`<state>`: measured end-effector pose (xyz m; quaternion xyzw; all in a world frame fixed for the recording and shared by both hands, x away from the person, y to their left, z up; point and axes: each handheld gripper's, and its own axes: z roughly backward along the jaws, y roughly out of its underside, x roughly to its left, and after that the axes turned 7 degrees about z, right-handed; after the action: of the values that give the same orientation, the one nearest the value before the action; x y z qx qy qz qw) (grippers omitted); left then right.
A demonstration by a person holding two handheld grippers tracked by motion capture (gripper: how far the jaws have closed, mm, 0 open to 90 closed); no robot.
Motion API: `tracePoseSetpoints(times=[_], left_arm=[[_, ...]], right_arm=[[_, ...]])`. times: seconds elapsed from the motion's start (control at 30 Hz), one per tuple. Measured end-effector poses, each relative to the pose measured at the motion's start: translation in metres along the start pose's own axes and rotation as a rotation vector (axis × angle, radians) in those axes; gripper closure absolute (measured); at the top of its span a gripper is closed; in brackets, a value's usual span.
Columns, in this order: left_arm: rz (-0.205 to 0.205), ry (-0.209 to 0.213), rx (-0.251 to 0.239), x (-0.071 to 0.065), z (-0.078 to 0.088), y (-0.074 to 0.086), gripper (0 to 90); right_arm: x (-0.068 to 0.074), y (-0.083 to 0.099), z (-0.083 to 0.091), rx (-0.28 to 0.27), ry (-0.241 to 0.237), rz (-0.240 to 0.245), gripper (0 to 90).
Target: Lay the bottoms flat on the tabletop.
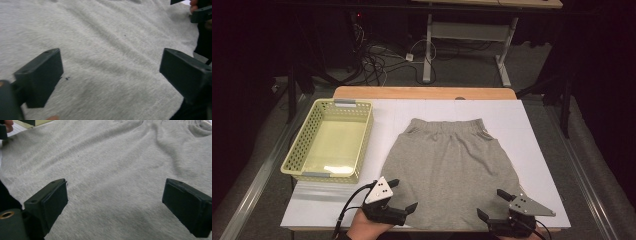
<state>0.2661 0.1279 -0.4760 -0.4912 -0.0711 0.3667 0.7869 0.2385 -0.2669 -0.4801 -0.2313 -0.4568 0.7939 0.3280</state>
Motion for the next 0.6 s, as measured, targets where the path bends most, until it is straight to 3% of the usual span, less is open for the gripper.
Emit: tracePoseSetpoints(times=[0.1,0.3,0.4,0.6], left_arm=[[0.008,-0.012,-0.007,0.0021,0.0007,-0.0007,0.0],[-0.005,-0.028,-0.029,0.0068,0.0028,-0.0018,0.0],[0.007,-0.029,-0.04,0.0098,0.0024,-0.0004,0.0],[0.012,-0.017,0.009,0.0106,-0.0057,0.0017,0.0]], right_arm=[[-0.0012,0.0003,0.0004,0.0,0.009,-0.004,4.1],[-0.0023,-0.0002,0.0007,-0.006,0.03,-0.013,0.0],[-0.0027,-0.0012,0.001,-0.006,0.034,-0.014,0.0],[-0.002,-0.005,-0.0003,-0.021,0.034,-0.012,0.0]])
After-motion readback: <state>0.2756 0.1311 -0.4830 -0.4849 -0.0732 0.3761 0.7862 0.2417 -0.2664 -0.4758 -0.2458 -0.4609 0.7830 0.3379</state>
